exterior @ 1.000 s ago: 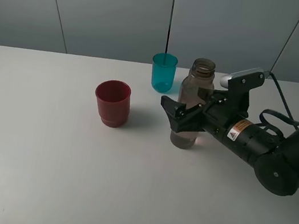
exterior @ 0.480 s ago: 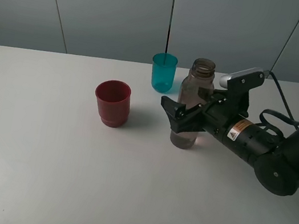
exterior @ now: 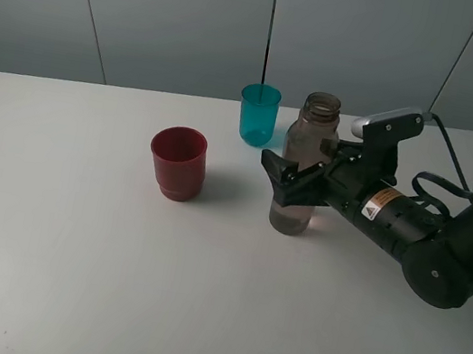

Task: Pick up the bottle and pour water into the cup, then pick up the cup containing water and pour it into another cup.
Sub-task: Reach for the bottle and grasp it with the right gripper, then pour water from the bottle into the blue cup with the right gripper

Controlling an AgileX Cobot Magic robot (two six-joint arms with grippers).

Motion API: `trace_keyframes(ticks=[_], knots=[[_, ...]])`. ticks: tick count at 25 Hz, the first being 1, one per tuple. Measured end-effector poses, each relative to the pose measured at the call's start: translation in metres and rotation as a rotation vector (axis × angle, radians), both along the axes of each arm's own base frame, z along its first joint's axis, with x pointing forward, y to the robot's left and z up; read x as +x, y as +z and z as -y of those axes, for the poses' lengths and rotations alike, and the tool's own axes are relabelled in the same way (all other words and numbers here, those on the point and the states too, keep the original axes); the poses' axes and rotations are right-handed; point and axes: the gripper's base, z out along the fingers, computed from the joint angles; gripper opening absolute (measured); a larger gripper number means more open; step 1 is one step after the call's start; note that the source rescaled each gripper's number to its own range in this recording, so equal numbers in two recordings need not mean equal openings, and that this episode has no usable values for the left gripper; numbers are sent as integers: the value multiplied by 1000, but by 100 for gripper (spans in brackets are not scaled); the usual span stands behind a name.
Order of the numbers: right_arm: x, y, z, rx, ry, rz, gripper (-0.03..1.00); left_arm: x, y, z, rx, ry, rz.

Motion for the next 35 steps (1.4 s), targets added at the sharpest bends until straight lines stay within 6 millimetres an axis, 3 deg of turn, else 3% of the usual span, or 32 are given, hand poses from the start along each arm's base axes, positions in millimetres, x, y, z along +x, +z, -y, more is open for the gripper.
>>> trace_keyframes(ticks=[11, 12, 13, 14, 16, 35], knots=[[1, -3, 2, -19, -27, -22, 98, 0, 0, 0, 0, 0, 0], [1, -3, 2, -20, -27, -24, 81, 0, 0, 0, 0, 0, 0], [1, -3, 2, -20, -27, -24, 56, 0, 0, 0, 0, 0, 0], [1, -3, 2, -20, -27, -24, 10, 0, 0, 0, 0, 0, 0], [1, -3, 2, -24, -27, -21, 0, 0, 0, 0, 0, 0, 0], [1, -3, 2, -32, -23, -11, 0, 0, 0, 0, 0, 0, 0]])
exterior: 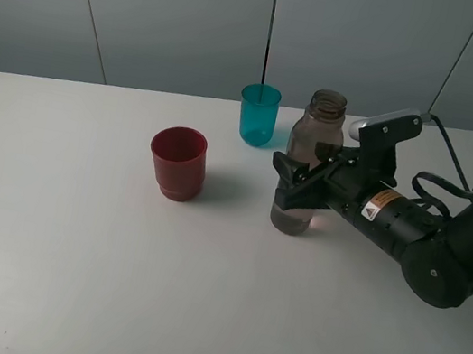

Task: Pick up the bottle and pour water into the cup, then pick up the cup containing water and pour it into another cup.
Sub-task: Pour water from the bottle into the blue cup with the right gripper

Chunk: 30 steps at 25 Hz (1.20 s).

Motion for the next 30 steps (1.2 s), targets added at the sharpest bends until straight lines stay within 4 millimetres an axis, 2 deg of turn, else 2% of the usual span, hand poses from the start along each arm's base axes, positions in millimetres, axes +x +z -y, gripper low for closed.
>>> trace_keyframes(ticks=[5, 11, 16, 24, 27, 30], knots=[[0, 3, 0, 18, -7, -2, 0, 0, 0, 0, 0, 0, 0], [7, 32, 1, 3, -43, 49, 0, 0, 0, 0, 0, 0, 0], [28, 56, -8, -188, -14, -18, 0, 0, 0, 0, 0, 0, 0], [69, 94, -27, -396, 40, -48, 0, 0, 0, 0, 0, 0, 0], [84, 103, -28, -496, 68, -61, 0, 0, 0, 0, 0, 0, 0], [99, 103, -21, -538, 56, -80, 0, 0, 0, 0, 0, 0, 0]])
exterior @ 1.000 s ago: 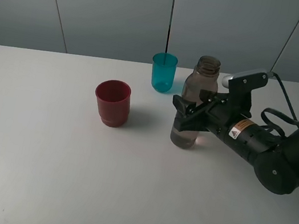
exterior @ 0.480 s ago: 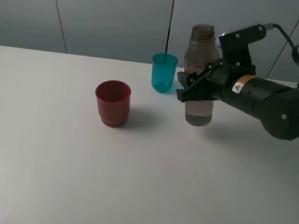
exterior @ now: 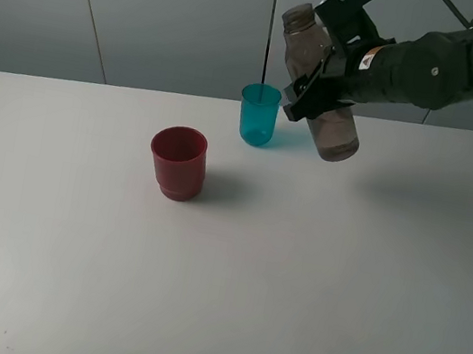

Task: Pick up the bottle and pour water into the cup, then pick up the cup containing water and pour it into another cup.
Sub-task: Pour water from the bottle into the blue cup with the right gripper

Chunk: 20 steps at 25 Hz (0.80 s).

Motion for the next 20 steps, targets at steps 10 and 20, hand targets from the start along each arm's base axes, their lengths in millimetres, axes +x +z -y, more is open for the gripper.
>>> trace_keyframes(ticks=[10, 20], knots=[[35, -4, 39, -85, -59, 10, 0, 0, 0, 0, 0, 0, 0], [61, -14, 44, -218, -91, 6, 0, 0, 0, 0, 0, 0, 0]])
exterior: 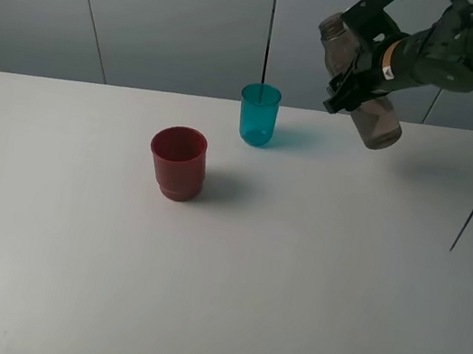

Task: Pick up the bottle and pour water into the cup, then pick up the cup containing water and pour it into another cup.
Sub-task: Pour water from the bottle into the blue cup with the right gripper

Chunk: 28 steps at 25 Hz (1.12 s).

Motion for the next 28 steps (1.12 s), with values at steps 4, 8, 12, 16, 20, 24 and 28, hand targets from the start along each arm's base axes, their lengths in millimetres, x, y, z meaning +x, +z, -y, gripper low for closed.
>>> trace_keyframes(ticks=[4, 8, 12, 16, 20, 24, 28], knots=[[8, -4, -1, -120, 41, 21, 0, 0, 0, 0, -2, 1, 0], [11, -7, -15, -268, 100, 49, 0, 0, 0, 0, -2, 1, 0], [13, -11, -31, -373, 148, 76, 0, 0, 0, 0, -2, 1, 0], [15, -15, -47, -432, 188, 104, 0, 0, 0, 0, -2, 1, 0], [19, -20, -52, -502, 232, 126, 0, 0, 0, 0, -2, 1, 0], [21, -28, -52, -562, 266, 135, 0, 0, 0, 0, -2, 1, 0], [23, -36, -51, -635, 296, 149, 0, 0, 0, 0, -2, 1, 0]])
